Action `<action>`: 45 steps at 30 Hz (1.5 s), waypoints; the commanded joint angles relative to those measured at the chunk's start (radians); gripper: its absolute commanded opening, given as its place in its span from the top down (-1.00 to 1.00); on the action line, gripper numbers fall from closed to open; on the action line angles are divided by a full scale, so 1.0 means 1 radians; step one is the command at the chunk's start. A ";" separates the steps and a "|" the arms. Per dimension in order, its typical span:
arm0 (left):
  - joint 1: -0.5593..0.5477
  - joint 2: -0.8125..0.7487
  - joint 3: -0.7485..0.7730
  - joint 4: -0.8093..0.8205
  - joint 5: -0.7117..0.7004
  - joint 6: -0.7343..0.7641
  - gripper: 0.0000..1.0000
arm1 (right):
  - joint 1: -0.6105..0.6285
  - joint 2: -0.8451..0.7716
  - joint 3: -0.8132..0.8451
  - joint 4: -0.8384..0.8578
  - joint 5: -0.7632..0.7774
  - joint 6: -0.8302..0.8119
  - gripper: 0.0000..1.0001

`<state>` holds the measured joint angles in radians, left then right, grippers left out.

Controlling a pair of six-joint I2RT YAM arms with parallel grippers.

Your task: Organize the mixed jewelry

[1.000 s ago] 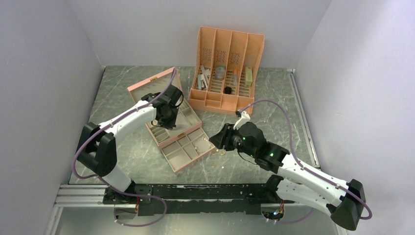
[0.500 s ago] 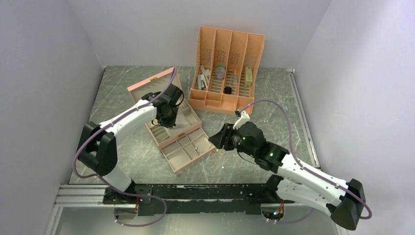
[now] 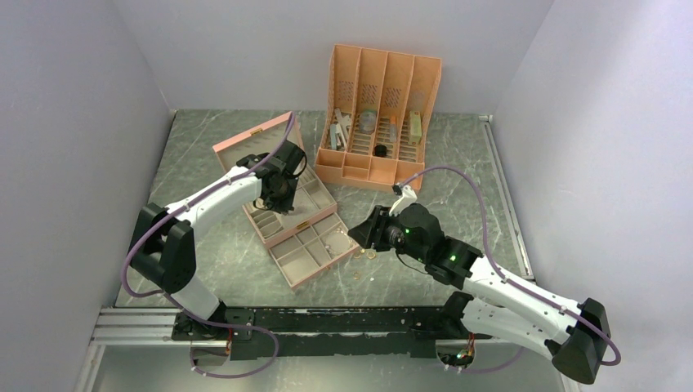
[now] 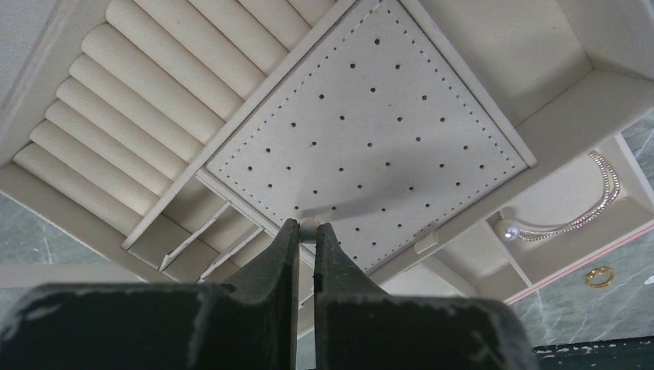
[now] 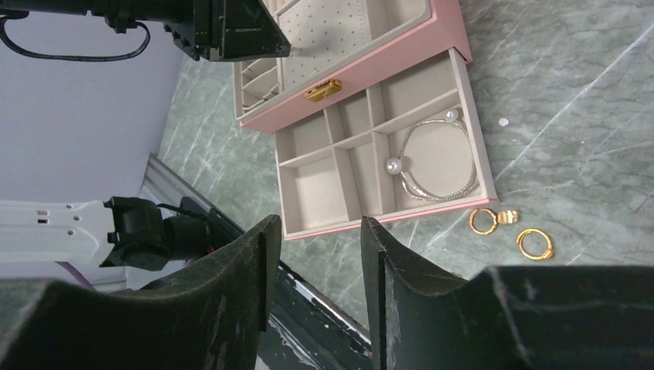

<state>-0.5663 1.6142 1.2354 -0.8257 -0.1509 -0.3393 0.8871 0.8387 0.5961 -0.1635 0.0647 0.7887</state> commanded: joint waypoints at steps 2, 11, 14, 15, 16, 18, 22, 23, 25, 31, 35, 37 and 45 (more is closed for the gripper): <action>0.003 -0.003 -0.002 0.015 0.023 0.017 0.90 | -0.002 0.000 -0.012 0.027 -0.001 0.007 0.08; -0.002 -0.022 -0.013 0.005 0.005 0.016 0.90 | -0.002 0.010 -0.014 0.036 -0.009 0.011 0.08; -0.003 -0.018 -0.016 0.004 -0.011 0.016 0.90 | -0.002 0.012 -0.014 0.035 -0.011 0.012 0.09; -0.002 -0.016 -0.017 0.004 -0.012 0.017 0.90 | -0.002 0.013 -0.013 0.036 -0.012 0.012 0.09; -0.003 -0.014 -0.017 0.005 -0.011 0.017 0.90 | -0.002 0.013 -0.013 0.036 -0.012 0.012 0.09; -0.003 -0.011 -0.018 0.006 -0.007 0.017 0.90 | -0.002 0.013 -0.014 0.035 -0.012 0.014 0.09; -0.003 -0.012 -0.019 0.008 -0.001 0.018 0.90 | -0.002 0.008 -0.016 0.034 -0.010 0.015 0.09; -0.003 -0.010 -0.019 0.009 0.001 0.019 0.90 | -0.002 0.008 -0.017 0.035 -0.009 0.015 0.08; -0.004 -0.006 -0.018 0.010 0.010 0.020 0.90 | -0.002 0.009 -0.016 0.035 -0.012 0.015 0.09; -0.018 -0.011 -0.012 -0.003 0.006 0.018 0.90 | -0.003 0.011 -0.009 0.028 -0.009 0.011 0.09; -0.031 -0.022 -0.014 -0.014 -0.005 0.011 0.90 | -0.002 0.015 -0.012 0.037 -0.014 0.012 0.09; -0.035 -0.029 -0.017 -0.017 -0.010 0.007 0.90 | -0.002 0.018 -0.012 0.040 -0.016 0.012 0.09; -0.038 -0.026 -0.013 -0.028 -0.049 0.008 0.90 | -0.002 0.021 -0.011 0.041 -0.022 0.014 0.09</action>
<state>-0.5987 1.6073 1.2289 -0.8360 -0.1715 -0.3359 0.8871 0.8608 0.5941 -0.1432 0.0479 0.8009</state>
